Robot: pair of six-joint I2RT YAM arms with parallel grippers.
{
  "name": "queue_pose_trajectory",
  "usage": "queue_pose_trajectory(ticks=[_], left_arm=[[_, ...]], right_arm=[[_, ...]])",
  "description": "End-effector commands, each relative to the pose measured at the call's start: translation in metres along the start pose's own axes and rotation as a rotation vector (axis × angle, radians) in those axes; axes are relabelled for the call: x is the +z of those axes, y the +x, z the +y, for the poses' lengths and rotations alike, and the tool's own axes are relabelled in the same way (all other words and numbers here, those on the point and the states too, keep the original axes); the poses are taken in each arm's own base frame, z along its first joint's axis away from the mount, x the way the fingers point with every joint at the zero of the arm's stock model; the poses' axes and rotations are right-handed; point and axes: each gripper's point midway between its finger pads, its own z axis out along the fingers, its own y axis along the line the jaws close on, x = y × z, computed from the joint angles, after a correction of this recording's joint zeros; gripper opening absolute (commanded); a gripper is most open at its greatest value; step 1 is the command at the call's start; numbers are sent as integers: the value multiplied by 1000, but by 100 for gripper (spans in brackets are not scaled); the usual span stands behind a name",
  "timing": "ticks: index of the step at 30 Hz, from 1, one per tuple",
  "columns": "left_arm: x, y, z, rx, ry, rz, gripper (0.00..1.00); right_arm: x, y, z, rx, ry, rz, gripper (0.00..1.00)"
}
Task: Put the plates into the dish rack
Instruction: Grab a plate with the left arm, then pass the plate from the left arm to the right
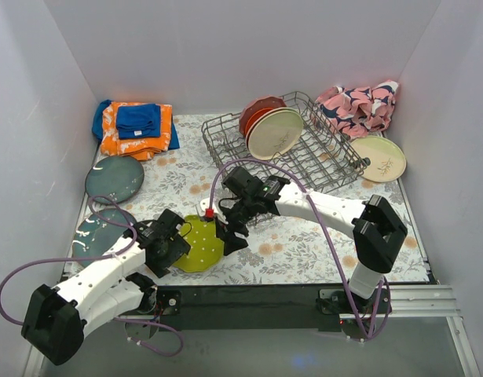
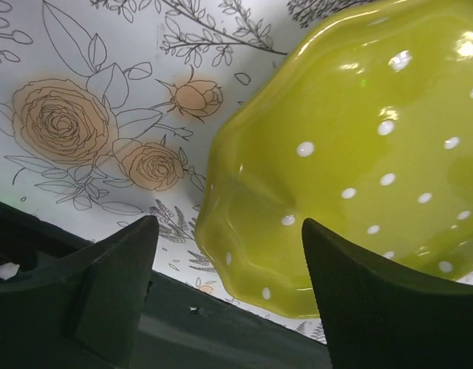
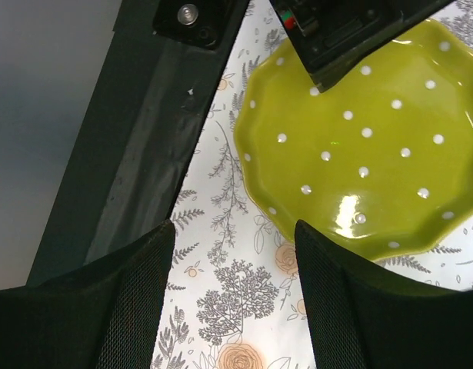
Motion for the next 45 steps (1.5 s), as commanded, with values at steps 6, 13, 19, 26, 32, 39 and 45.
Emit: queue_pose_trajectory(ticks=[6, 13, 19, 26, 32, 39, 45], left_arm=[[19, 5, -16, -357, 65, 18, 32], [10, -19, -16, -373, 100, -102, 0], [-15, -44, -21, -426, 163, -196, 0], [-36, -60, -39, -474, 228, -233, 0], [-57, -74, -59, -538, 319, -235, 0], [-67, -74, -80, -552, 387, -181, 0], [-70, -70, -84, -560, 418, -143, 0]], right_arm=[[12, 6, 10, -86, -25, 31, 70], [21, 12, 18, -161, -35, 52, 71], [25, 10, 15, -220, 10, 70, 72], [37, -10, -14, -402, 272, 125, 83], [51, -5, -26, -433, 388, 135, 86], [66, 8, -36, -470, 565, 170, 83], [71, 13, -53, -433, 663, 191, 73]])
